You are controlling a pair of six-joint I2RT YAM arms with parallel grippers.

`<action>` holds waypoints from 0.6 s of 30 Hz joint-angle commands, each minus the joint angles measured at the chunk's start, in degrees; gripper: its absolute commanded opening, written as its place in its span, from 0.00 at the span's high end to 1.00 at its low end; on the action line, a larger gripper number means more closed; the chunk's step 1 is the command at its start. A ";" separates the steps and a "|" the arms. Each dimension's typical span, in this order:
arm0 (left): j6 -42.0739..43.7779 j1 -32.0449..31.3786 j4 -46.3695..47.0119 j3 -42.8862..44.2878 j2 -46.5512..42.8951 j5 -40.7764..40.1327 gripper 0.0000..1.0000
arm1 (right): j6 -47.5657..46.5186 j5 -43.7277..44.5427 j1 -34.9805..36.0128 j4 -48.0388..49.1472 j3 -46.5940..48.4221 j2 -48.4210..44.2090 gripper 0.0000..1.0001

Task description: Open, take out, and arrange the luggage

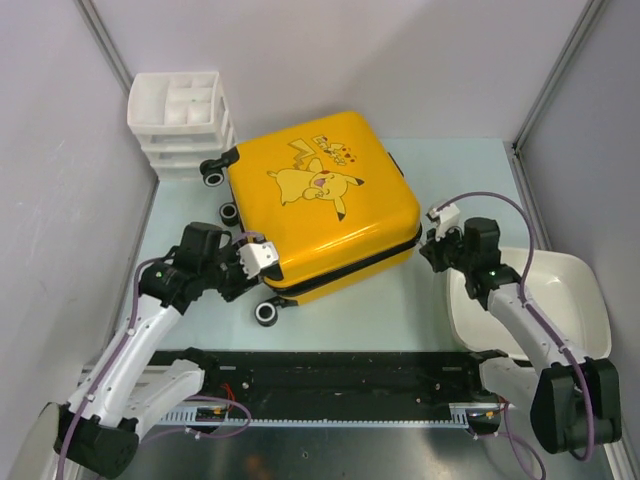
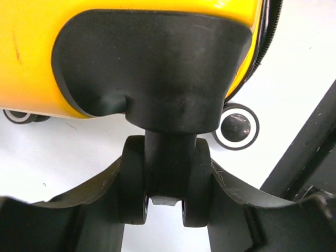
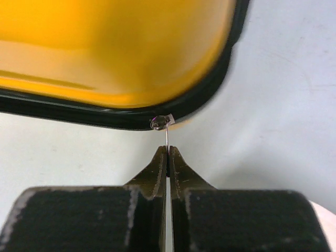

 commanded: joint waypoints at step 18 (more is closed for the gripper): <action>15.98 10.86 -7.47 2.91 7.10 1.07 0.96 | -15.44 -29.56 -17.61 11.90 25.99 32.26 1.00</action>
